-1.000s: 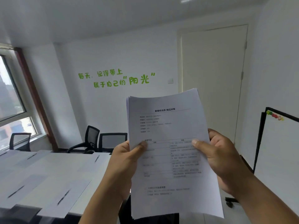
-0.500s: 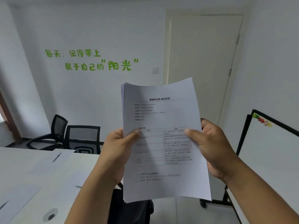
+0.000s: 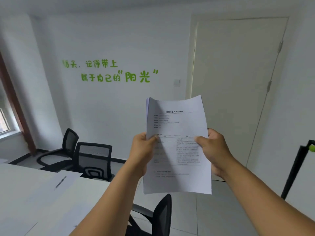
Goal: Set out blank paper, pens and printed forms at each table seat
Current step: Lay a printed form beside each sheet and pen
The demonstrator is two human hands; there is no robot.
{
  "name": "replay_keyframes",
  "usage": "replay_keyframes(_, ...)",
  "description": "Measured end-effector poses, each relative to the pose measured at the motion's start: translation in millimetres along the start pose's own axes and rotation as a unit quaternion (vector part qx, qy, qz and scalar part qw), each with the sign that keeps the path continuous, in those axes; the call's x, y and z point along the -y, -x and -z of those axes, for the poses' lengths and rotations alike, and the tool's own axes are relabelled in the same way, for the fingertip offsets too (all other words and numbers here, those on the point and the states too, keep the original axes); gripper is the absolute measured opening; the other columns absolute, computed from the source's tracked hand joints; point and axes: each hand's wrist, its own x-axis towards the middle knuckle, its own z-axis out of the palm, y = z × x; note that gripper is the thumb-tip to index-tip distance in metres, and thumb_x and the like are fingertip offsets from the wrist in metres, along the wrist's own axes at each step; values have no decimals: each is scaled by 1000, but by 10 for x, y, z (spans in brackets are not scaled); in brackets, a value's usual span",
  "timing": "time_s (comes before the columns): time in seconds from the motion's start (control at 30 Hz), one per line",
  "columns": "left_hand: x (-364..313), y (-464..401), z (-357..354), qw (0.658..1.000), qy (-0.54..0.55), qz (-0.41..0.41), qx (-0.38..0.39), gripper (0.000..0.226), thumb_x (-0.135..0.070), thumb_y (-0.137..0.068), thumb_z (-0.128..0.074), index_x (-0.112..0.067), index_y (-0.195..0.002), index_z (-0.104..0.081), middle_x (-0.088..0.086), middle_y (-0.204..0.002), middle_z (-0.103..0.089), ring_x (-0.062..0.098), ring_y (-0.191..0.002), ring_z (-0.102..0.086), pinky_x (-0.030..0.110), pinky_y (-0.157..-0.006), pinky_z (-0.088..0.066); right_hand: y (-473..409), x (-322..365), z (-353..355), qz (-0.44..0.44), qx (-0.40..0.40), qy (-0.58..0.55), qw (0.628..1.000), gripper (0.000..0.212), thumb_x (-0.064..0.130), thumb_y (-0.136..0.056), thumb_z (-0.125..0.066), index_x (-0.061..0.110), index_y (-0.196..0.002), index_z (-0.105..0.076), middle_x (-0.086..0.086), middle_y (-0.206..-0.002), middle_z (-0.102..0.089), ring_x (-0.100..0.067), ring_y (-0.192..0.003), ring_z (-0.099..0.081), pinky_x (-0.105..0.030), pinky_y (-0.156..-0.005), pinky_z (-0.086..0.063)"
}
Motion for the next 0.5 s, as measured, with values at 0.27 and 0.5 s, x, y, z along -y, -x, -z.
replay_keyframes(0.27,562,-637,137,996,-15,51,-77,19,-10,-107,-62,-1,-104,-78,14,-88,-77,30,-76,-71,46,-72,-63,-814,-481,-434,-28,86,45,995,16,7,-101,-58,13,-110,-69,-2,-104,-83,-29,-95,-81,-57,-86,-66)
replay_keyframes(0.5,943,-996,426,977,-25,71,-200,19,-15,-109,-61,-11,-112,-80,10,-102,-85,31,-90,-82,45,-74,-69,-1527,-920,-1035,-45,203,39,977,13,6,-99,-58,9,-106,-69,-7,-102,-82,-34,-94,-80,-60,-82,-66)
